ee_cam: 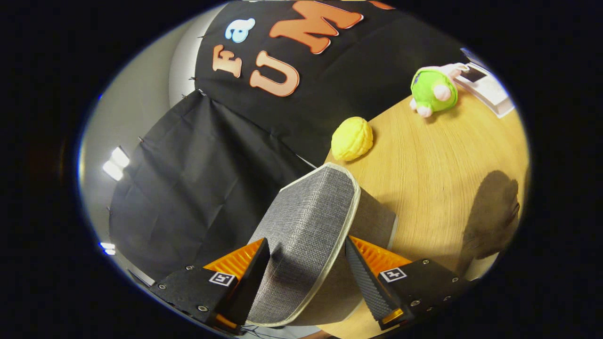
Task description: Open the storage box then place both shoes into the box .Put the left shoe in first, then the right shoe, with the right side of both shoes facing outward in a uniform manner.
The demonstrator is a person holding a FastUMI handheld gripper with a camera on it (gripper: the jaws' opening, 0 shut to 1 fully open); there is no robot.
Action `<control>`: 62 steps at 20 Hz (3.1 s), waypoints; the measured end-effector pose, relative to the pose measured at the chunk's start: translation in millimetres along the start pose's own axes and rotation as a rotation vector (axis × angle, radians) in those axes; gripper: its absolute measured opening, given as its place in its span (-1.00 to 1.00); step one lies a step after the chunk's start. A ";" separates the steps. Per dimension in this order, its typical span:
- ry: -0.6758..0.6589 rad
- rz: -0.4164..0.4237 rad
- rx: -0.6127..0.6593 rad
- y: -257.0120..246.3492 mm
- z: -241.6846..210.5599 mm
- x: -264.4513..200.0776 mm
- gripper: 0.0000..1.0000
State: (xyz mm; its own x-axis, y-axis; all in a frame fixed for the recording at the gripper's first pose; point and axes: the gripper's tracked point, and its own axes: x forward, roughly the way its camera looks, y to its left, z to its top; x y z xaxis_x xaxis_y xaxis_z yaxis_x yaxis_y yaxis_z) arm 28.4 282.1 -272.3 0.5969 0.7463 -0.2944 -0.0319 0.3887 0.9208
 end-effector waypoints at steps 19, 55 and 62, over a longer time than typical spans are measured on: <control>-0.069 -0.075 0.000 20.7 48.7 -17.7 -0.76; -0.028 0.137 -0.198 260.0 -15.1 147.8 -0.30; 0.018 0.096 -0.401 237.4 -17.3 105.1 0.22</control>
State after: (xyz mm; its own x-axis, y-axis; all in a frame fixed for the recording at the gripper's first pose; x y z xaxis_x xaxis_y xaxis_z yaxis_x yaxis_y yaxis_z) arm 69.7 462.2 -89.0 0.5616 0.7978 -0.2196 -0.3993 0.4938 0.7725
